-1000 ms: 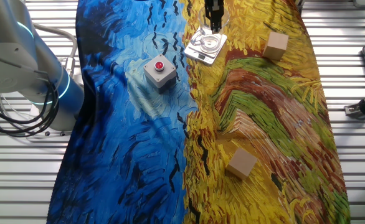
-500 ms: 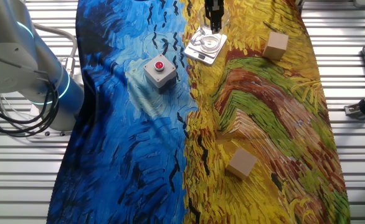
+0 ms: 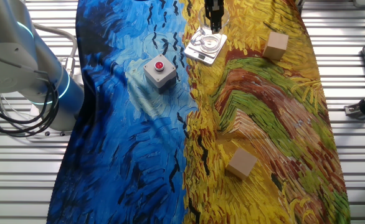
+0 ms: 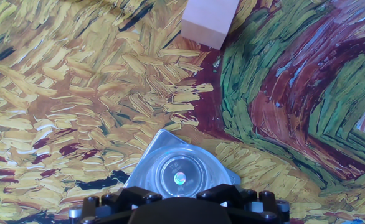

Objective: Pick up the cup

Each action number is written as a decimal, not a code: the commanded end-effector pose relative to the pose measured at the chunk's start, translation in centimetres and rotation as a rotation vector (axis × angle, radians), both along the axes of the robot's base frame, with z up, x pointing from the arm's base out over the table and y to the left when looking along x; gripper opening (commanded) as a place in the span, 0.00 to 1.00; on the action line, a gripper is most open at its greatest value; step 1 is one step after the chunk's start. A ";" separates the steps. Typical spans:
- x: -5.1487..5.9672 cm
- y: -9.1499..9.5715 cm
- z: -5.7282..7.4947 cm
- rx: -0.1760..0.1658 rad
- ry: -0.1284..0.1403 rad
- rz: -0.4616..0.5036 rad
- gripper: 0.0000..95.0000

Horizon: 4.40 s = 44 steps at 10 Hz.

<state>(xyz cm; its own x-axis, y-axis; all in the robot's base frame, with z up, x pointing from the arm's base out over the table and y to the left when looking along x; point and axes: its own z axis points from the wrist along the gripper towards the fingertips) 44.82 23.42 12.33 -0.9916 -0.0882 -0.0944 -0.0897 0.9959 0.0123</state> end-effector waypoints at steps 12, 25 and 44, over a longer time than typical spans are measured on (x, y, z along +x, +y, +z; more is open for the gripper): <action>0.3 -0.3 1.3 0.024 0.034 -0.043 0.00; -0.1 -0.4 3.1 0.013 -0.003 -0.051 0.00; -0.5 -0.2 7.9 0.011 0.005 -0.056 0.00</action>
<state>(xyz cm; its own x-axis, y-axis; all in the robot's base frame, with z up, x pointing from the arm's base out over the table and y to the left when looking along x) 44.27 23.14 20.46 -0.9954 -0.0315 -0.0908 -0.0338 0.9991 0.0240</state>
